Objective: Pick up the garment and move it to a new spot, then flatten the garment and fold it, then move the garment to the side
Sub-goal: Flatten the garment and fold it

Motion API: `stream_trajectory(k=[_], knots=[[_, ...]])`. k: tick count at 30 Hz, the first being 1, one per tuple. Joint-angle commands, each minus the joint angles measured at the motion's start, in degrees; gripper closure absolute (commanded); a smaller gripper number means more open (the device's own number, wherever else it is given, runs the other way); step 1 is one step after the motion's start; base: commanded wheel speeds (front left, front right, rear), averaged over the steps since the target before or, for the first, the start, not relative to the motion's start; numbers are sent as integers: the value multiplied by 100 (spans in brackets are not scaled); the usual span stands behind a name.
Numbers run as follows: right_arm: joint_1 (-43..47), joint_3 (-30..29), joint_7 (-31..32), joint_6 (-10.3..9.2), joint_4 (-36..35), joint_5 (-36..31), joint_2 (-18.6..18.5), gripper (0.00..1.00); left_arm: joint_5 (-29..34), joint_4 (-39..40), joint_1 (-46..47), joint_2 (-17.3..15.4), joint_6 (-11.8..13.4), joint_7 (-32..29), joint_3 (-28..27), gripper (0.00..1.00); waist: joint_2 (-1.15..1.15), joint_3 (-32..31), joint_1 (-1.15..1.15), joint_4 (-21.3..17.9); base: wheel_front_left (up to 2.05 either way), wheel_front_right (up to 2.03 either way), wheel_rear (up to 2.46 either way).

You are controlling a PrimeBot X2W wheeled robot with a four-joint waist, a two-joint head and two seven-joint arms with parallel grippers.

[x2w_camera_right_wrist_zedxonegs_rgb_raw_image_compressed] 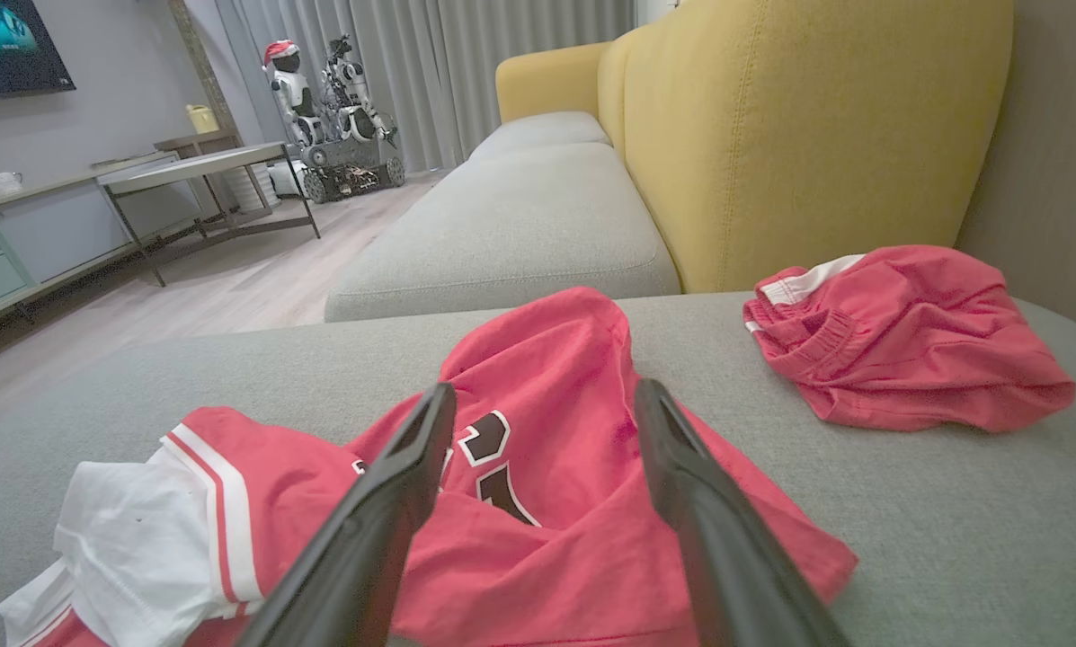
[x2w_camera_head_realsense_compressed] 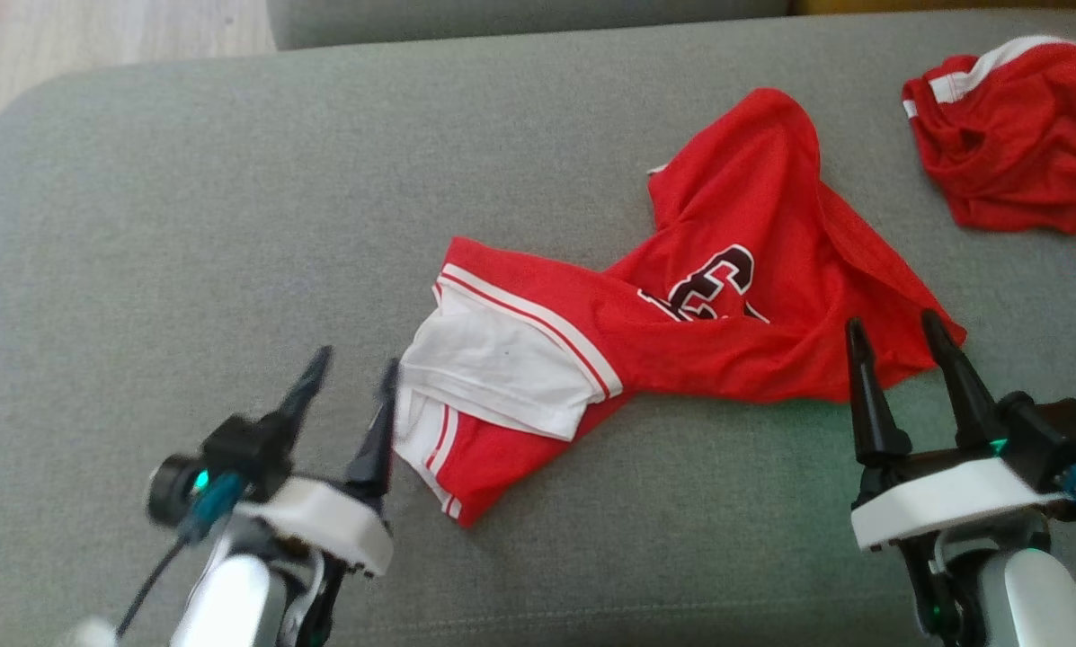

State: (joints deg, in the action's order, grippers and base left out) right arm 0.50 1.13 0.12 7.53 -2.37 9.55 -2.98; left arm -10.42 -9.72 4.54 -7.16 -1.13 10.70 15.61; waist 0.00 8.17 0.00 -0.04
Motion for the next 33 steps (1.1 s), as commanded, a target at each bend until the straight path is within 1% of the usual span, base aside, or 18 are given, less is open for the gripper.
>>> stream_trajectory(k=[1,4,7,12,16,17,18,19,23,24,28,31,33], knots=[[-173,139,19,-4,-247,-16,-24,0,-52,126,407,-64,-71,-68,-126,0,0,54,0,-27,0,0,0],[-225,200,36,-4,-287,16,-20,0,-237,-102,642,-48,-298,-476,21,0,0,161,0,-104,0,0,0],[-272,252,44,-4,-295,46,-18,0,-454,-362,898,-70,-455,-760,121,0,0,263,0,-198,0,0,0],[-333,286,25,-4,-262,110,-14,0,-757,-813,1245,-186,-563,-1053,192,0,0,396,0,-336,0,0,0],[-349,269,9,-4,-220,153,-11,0,-948,-970,1355,-239,-590,-1108,205,0,0,446,0,-404,0,0,0],[-345,250,6,-4,-212,156,-11,0,-964,-975,1355,-257,-593,-1096,213,28,0,454,0,-411,0,0,0],[-340,229,6,-4,-201,160,-10,0,-993,-972,1342,-266,-596,-1087,218,78,0,457,0,-416,0,0,0],[-336,205,6,-4,-185,157,-10,0,-1010,-958,1324,-280,-598,-1076,221,100,0,461,0,-419,0,0,0],[-349,-20,29,-4,-61,135,-35,0,-1034,-849,1243,-339,-584,-1051,212,100,0,490,0,-397,0,0,0],[-388,-211,53,-4,87,124,-82,0,-1025,-776,1225,-365,-553,-1037,206,100,0,516,0,-375,0,0,0],[-565,-670,103,-4,554,90,-259,0,-1007,-610,1226,-378,-509,-1028,229,100,0,594,0,-317,0,0,0],[-782,-882,182,-4,906,69,-377,0,-979,-507,1264,-387,-475,-1015,246,100,0,691,0,-274,0,0,0],[-967,-918,247,-4,1115,93,-447,0,-963,-445,1301,-390,-462,-1005,262,100,0,776,0,-238,0,0,0]])
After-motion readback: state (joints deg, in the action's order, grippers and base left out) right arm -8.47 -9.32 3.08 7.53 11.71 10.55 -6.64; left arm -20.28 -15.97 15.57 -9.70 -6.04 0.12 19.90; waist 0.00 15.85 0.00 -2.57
